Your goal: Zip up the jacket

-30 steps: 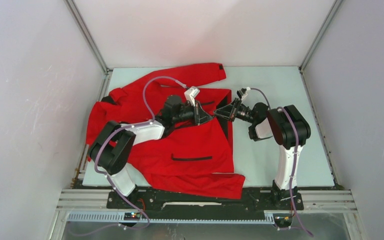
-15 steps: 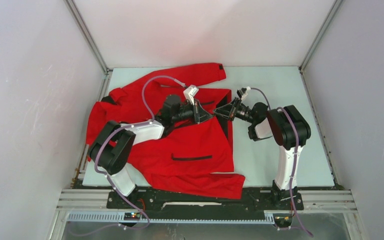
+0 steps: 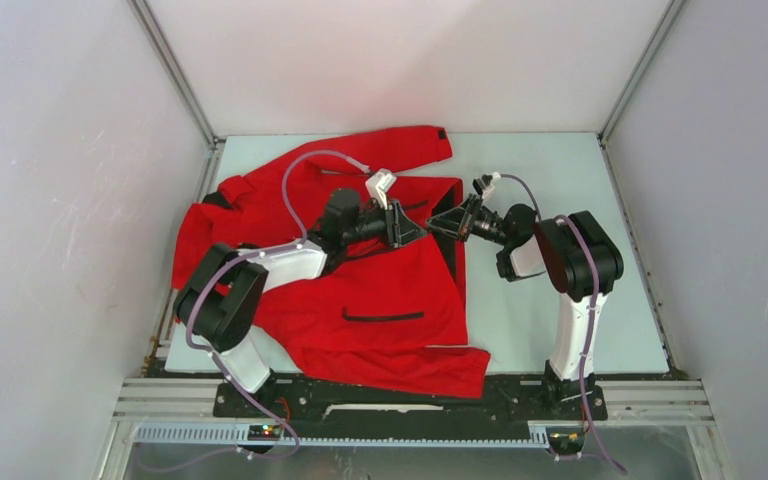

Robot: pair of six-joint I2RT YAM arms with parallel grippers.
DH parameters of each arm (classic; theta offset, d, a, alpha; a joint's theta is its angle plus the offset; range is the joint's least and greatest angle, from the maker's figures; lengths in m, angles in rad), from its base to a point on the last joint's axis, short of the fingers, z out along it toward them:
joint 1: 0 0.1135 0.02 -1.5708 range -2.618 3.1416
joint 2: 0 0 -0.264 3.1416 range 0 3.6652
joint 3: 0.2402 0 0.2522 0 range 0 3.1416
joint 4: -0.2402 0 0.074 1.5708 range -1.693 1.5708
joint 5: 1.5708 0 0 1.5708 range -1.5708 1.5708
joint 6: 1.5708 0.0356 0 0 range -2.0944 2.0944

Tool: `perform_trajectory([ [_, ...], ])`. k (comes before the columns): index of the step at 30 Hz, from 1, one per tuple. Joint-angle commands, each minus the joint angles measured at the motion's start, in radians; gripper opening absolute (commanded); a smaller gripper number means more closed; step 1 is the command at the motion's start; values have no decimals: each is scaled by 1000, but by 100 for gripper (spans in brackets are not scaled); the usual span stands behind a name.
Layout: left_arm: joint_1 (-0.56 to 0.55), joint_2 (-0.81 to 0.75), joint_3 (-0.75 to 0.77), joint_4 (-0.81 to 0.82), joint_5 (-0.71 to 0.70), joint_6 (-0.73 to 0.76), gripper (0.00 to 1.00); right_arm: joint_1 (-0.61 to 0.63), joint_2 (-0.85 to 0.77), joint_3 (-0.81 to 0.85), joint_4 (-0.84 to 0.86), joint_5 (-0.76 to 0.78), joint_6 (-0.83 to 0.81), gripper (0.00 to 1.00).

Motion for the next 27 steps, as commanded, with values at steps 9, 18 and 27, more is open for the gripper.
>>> perform_trajectory([
  [9, 19, -30, -33, 18, -6, 1, 34, 14, -53, 13, 56, -42, 12, 0],
  [18, 26, 7, -29, 46, 48, -22, 28, 17, -52, 13, 56, -39, 8, 0],
  [27, 25, 34, -20, 40, 62, -15, 27, 20, -51, 13, 57, -37, 8, 0],
])
